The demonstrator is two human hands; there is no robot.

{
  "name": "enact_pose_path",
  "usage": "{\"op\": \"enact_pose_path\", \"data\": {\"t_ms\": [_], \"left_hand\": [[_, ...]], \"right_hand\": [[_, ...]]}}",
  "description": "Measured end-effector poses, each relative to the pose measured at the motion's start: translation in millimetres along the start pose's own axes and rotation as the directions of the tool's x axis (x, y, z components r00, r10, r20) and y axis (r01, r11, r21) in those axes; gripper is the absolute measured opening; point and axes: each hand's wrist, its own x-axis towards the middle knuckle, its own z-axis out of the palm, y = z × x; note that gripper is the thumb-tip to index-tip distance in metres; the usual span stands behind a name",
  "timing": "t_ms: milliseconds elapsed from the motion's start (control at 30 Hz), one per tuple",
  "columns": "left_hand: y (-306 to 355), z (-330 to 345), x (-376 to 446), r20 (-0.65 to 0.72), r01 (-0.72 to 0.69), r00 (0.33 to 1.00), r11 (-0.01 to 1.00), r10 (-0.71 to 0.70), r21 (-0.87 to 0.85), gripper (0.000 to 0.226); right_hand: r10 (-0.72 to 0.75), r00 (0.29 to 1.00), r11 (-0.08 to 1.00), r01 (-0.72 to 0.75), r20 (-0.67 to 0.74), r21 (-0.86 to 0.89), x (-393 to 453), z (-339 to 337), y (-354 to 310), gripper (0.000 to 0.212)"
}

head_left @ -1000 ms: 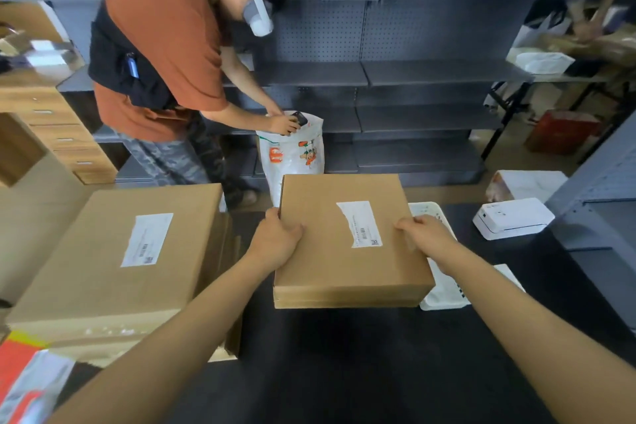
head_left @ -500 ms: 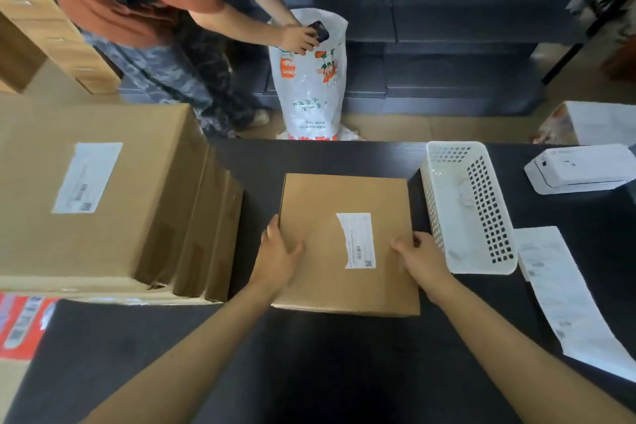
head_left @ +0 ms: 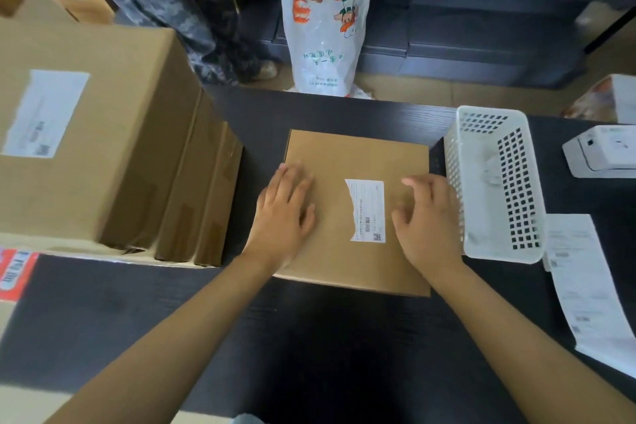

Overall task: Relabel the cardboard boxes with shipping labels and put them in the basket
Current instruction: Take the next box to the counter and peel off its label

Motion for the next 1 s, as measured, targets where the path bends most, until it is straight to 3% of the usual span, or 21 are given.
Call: {"op": "enact_pose_path", "data": {"t_ms": [267,500,667,1000], "left_hand": [[0,10,-1,-0.038,-0.009,0.999,0.998,0.006,-0.066,0.053],[-2,12,0,-0.054,-0.009,0.999,0.998,0.005,-0.069,0.052],[-3,13,0,-0.054,0.003,0.999,0.996,-0.007,-0.088,0.053],[-4,13,0,-0.047,0.014,0.999,0.995,-0.019,-0.102,0.053]], "right_hand": [[0.05,0.986,0.998,-0.054,0.157,0.023,21,4,-22,0.02],[0.114,0.987,0.991,-0.121,0.113,0.06,26,11,-26,0.017],[0.124,0.986,0.992,-0.124,0.115,-0.006,32,14,-26,0.014],[0.118,0.945,0.988,-0.082,0.305,-0.129,44,11,-28,0.011]]}}
